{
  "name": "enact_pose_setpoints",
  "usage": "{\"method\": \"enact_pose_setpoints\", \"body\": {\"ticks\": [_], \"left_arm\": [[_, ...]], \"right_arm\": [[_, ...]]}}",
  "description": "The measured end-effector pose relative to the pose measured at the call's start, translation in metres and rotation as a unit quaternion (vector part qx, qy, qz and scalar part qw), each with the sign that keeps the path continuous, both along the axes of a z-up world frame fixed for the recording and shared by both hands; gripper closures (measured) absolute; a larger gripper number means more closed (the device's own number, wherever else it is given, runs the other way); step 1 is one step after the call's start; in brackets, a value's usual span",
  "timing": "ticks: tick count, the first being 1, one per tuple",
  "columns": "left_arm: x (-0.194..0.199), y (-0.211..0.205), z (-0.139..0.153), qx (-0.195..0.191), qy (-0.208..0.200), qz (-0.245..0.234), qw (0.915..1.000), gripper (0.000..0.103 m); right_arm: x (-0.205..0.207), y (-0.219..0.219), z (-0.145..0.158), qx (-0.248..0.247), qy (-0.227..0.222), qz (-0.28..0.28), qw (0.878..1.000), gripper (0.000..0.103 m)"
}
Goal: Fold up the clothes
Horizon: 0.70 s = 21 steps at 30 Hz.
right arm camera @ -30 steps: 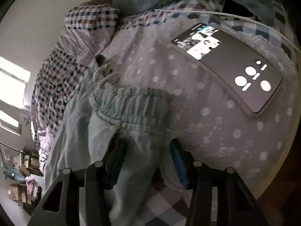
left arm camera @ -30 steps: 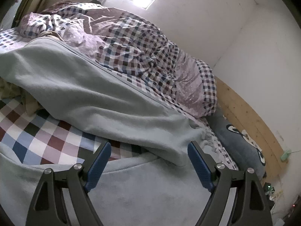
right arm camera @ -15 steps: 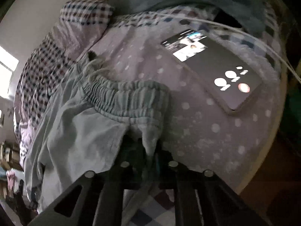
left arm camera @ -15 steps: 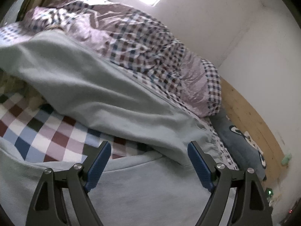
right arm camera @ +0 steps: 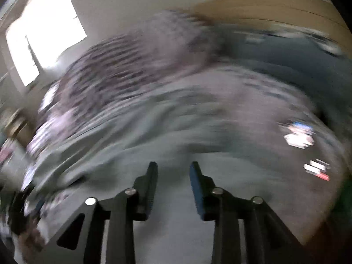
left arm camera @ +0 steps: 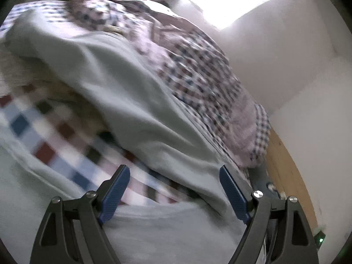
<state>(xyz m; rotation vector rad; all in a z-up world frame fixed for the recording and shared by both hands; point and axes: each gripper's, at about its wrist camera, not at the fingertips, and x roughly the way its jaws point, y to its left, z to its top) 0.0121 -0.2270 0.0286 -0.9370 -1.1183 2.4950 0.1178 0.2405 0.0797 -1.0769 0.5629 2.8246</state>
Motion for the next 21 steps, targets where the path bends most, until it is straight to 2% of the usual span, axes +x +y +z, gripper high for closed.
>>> {"method": "enact_pose_setpoints", "body": {"ticks": [2,5,8,10,13,15,17,21], "left_arm": [[0.003,-0.027,-0.001,0.012,-0.005,0.03,0.9995,0.017],[0.01,-0.081,-0.004,0.025,-0.022,0.09,0.9954,0.017],[0.014,-0.146,-0.01,0.051,-0.051,0.157,0.9849,0.017],[0.008,-0.178,-0.017,0.064,-0.071,0.181,0.9789,0.017],[-0.008,-0.205,-0.031,0.093,-0.105,0.191,0.9716,0.017],[-0.024,-0.209,-0.038,0.089,-0.129,0.188,0.9696,0.017],[-0.037,-0.211,-0.039,0.074,-0.14,0.187,0.9695,0.016],[-0.06,-0.213,-0.033,0.036,-0.129,0.19,0.9726,0.015]], "right_arm": [[-0.028,-0.039,-0.011,-0.002,0.006,0.074,0.997,0.066],[-0.047,-0.077,-0.03,-0.004,0.013,0.145,0.989,0.066],[-0.051,-0.106,-0.052,0.003,0.007,0.196,0.981,0.063],[-0.055,-0.116,-0.061,0.01,-0.005,0.209,0.978,0.062],[-0.064,-0.13,-0.064,-0.004,-0.005,0.228,0.974,0.061],[-0.066,-0.133,-0.061,-0.007,0.003,0.233,0.972,0.059],[-0.066,-0.135,-0.059,-0.012,0.01,0.237,0.971,0.058],[-0.07,-0.136,-0.059,-0.022,0.006,0.24,0.97,0.056]]}}
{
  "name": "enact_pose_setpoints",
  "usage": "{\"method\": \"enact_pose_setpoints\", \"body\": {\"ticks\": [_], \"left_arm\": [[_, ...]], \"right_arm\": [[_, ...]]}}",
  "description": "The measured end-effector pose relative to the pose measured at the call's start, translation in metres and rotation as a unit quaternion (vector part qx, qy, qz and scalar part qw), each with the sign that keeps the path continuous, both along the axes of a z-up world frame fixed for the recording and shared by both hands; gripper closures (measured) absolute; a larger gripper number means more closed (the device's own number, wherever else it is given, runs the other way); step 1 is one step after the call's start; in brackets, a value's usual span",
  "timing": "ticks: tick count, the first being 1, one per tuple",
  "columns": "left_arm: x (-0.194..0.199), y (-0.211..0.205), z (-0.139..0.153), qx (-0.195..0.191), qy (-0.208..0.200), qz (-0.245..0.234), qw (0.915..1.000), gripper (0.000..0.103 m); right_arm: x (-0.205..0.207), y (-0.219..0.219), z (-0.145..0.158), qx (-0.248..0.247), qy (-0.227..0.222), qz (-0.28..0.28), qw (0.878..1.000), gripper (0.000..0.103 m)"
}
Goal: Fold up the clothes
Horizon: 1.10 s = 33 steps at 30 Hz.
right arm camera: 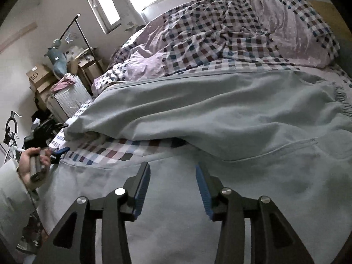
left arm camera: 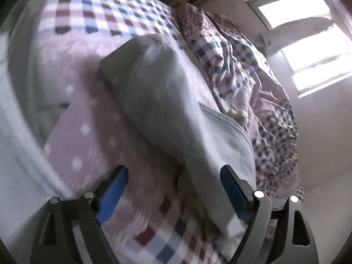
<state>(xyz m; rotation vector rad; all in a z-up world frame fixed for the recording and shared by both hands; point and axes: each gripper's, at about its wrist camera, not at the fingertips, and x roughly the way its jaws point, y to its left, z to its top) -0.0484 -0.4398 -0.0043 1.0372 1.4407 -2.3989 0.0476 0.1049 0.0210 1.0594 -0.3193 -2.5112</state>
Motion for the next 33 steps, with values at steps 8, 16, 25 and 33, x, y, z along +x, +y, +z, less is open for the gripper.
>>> {"method": "enact_pose_setpoints", "body": {"ticks": [8,16,25,33], "left_arm": [[-0.043,-0.017,-0.016,0.008,-0.036,0.026,0.999,0.012],[-0.051,-0.039,0.061,0.063,0.096,0.01,0.9933,0.036],[-0.016,-0.03,0.093,0.008,0.168,-0.009,0.9858,0.019],[-0.01,-0.048,0.002,0.01,0.018,0.039,0.999,0.02]], "right_arm": [[-0.006,0.009,0.0,-0.008,-0.007,-0.014,1.0,0.056],[-0.012,0.015,-0.001,-0.004,-0.009,-0.026,1.0,0.056],[-0.011,0.019,-0.001,0.004,-0.007,-0.034,0.999,0.055],[-0.011,0.019,0.001,0.006,-0.005,-0.033,0.999,0.055]]}}
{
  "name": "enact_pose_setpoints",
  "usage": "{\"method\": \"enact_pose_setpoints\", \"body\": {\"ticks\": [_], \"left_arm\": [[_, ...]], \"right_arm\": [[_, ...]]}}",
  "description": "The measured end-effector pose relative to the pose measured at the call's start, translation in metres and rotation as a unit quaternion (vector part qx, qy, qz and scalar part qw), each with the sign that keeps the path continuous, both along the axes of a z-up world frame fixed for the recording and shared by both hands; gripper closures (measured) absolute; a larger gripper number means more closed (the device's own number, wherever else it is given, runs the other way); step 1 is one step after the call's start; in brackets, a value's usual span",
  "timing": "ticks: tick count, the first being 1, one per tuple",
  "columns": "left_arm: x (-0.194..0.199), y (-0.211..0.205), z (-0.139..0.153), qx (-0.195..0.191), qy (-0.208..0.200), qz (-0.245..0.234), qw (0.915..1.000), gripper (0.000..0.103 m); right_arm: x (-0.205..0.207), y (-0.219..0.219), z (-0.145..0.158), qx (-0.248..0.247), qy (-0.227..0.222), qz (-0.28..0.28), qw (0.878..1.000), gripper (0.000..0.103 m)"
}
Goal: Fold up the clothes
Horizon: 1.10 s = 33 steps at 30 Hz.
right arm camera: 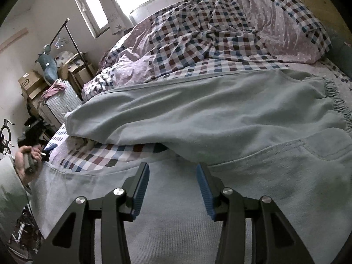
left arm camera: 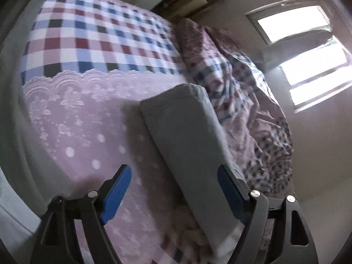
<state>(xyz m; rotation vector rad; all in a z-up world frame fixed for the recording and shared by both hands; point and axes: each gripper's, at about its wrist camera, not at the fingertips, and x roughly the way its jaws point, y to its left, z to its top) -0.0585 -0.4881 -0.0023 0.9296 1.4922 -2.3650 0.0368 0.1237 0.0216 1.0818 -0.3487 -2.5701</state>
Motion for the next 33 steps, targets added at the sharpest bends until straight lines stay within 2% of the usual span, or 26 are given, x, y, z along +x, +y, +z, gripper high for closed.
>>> {"method": "enact_pose_setpoints", "body": {"ticks": [4,9,12,16,20,28,33], "left_arm": [[-0.018,0.007,-0.001,-0.018,-0.001,-0.02,0.9996,0.02],[-0.043,0.02,-0.003,-0.036,-0.029,-0.06,0.9971,0.021],[-0.037,0.028,0.004,-0.054,-0.021,-0.064,0.9962,0.021],[-0.006,0.03,0.029,-0.08,0.01,-0.069,0.9944,0.021],[0.05,0.027,0.059,-0.114,0.04,-0.069,0.9904,0.019],[0.148,0.016,0.069,-0.103,0.03,-0.078,0.9911,0.018],[0.168,0.032,0.068,-0.097,0.038,-0.104,0.9892,0.018]], "right_arm": [[0.0,0.0,-0.002,0.003,-0.002,0.002,1.0,0.055],[-0.002,-0.001,-0.005,0.004,-0.007,0.002,1.0,0.055],[-0.002,-0.003,-0.007,0.01,-0.01,0.004,1.0,0.055],[-0.001,-0.004,-0.005,0.013,-0.007,0.01,1.0,0.055],[0.003,-0.007,-0.003,0.016,-0.004,0.02,1.0,0.055],[0.019,-0.015,0.005,0.043,0.028,0.059,0.997,0.055],[0.031,-0.038,0.016,0.121,0.076,0.104,0.984,0.055]]}}
